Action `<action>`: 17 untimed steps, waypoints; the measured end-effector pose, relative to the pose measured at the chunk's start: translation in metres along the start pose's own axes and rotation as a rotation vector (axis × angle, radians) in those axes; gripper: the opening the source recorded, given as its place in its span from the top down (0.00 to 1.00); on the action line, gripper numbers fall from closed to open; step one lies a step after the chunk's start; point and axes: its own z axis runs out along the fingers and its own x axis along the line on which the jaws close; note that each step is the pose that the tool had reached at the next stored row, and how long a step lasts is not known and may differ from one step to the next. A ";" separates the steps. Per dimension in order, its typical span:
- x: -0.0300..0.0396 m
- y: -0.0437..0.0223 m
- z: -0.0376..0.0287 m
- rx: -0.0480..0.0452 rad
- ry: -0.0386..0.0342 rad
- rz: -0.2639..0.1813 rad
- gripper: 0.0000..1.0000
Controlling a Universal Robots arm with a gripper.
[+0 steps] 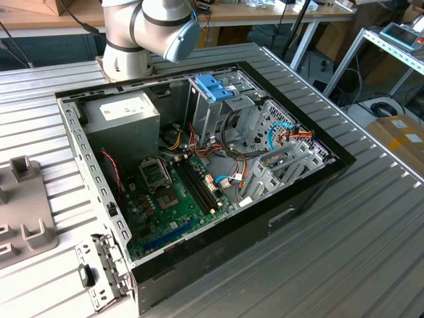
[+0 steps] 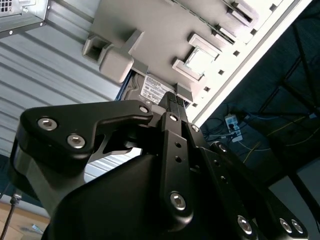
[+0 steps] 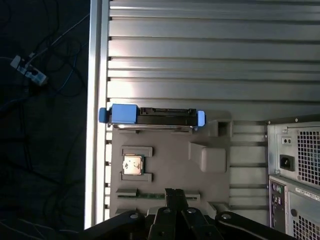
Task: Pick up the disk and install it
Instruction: 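Pick up the disk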
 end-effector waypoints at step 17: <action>0.0000 0.0000 0.0000 -0.0037 0.0067 -0.152 0.90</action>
